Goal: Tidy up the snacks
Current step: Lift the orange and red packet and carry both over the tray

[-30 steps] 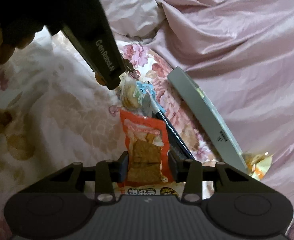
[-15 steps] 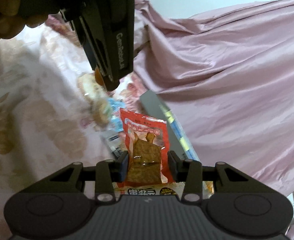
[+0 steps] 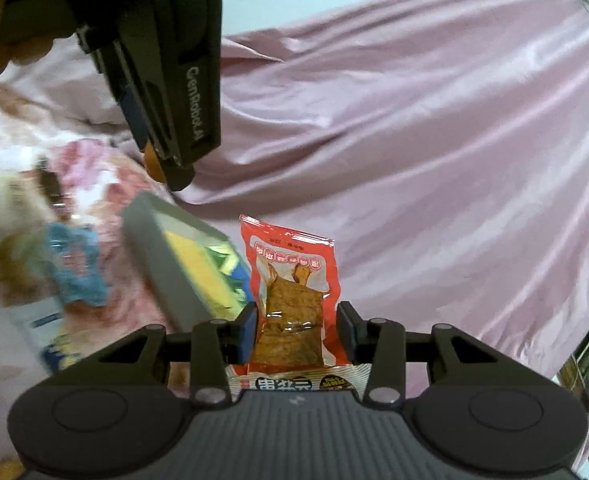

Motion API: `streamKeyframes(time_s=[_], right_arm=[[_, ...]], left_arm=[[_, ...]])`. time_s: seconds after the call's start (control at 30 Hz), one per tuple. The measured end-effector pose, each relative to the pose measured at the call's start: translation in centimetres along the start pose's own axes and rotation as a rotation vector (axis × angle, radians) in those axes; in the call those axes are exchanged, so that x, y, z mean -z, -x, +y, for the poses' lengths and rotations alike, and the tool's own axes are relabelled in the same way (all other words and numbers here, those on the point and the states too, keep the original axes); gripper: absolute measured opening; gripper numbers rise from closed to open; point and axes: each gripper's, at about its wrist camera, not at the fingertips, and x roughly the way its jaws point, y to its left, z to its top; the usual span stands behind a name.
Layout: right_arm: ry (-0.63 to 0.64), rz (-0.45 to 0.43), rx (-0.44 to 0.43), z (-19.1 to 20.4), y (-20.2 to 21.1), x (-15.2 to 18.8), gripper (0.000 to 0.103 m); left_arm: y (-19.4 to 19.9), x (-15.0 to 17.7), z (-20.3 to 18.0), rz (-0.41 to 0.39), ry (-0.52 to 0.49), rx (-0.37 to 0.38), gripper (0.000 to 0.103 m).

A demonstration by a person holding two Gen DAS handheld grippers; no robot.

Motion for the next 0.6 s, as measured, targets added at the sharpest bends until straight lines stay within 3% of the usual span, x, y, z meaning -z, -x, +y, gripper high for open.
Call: streamKeyframes(time_s=[0.3, 0.6], right_arm=[[-0.055, 0.032, 0.003, -1.7, -5.1, 1.7, 0.045], [-0.163, 0.126, -0.082, -2.6, -8.6, 3.4, 0.047]], left_arm=[[-6.8, -2.8, -2.6, 0.022, -0.016, -0.017, 0.035], [-12.0, -2.1, -4.5, 0.127, 0.013, -0.047, 0.035]])
